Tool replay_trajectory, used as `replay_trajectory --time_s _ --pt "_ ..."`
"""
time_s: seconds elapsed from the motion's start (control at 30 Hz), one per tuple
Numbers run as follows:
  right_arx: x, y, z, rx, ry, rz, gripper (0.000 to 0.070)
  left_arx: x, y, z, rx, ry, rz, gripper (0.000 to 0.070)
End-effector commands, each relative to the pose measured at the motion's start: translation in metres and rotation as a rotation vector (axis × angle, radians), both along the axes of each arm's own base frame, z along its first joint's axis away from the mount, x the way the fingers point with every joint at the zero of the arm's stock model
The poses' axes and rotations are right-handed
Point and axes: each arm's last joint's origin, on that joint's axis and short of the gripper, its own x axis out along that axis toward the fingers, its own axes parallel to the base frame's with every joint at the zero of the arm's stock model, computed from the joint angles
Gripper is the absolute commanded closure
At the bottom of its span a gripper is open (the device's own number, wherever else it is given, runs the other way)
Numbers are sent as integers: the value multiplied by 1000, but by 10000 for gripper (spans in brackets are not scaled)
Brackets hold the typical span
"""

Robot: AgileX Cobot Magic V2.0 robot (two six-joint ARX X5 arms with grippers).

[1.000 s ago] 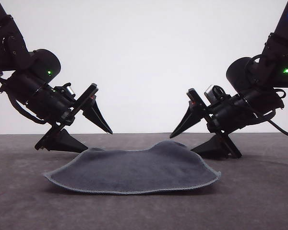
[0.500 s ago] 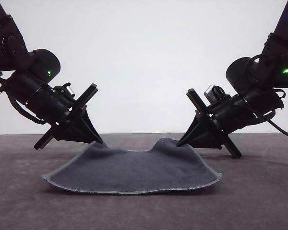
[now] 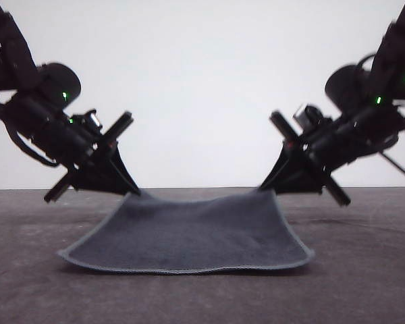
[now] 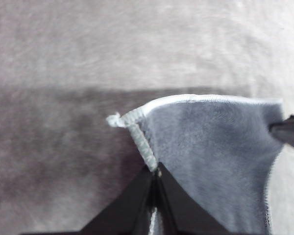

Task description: Fold clothes

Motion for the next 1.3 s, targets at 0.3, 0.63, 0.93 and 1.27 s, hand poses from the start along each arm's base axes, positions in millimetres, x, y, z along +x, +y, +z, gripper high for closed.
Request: replay_trajectory --time_s 0.3,0.63,0.93,1.27 --pt "-16 -1 14 -129 -42 82 697 -14 -3 31 91 -82 -59 699" --pt "-36 1 30 -123 -89 99 697 -27 -4 42 137 -86 -85 699" --pt "-69 0 24 -122 -121 114 697 -59 -4 33 165 -98 -83 699" --pt "-110 7 7 -150 -116 157 696 -106 2 16 150 -70 -65 699"
